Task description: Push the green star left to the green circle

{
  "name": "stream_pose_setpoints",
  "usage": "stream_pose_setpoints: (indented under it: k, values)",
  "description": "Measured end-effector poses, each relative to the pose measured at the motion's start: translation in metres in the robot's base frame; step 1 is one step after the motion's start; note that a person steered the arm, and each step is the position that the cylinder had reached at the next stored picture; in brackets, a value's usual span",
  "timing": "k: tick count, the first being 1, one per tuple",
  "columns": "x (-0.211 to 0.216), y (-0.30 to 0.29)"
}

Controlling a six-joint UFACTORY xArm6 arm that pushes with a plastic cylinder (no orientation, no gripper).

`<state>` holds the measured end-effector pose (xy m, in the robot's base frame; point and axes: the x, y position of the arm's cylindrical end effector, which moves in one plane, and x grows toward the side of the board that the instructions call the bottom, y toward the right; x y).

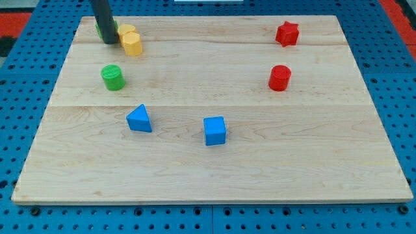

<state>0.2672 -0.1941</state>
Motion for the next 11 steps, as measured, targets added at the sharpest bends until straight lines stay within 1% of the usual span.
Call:
stream_pose_setpoints:
  k: [3,5,6,7,8,10,11]
  values:
    - [-0.037,0.056]
    - [-0.045,0.046]
    - [-0.064,0.038]
    - [-0.072,-0.002]
    - [-0.066,-0.035]
    - [0.0,-0.01]
    - [0.018,-0.016]
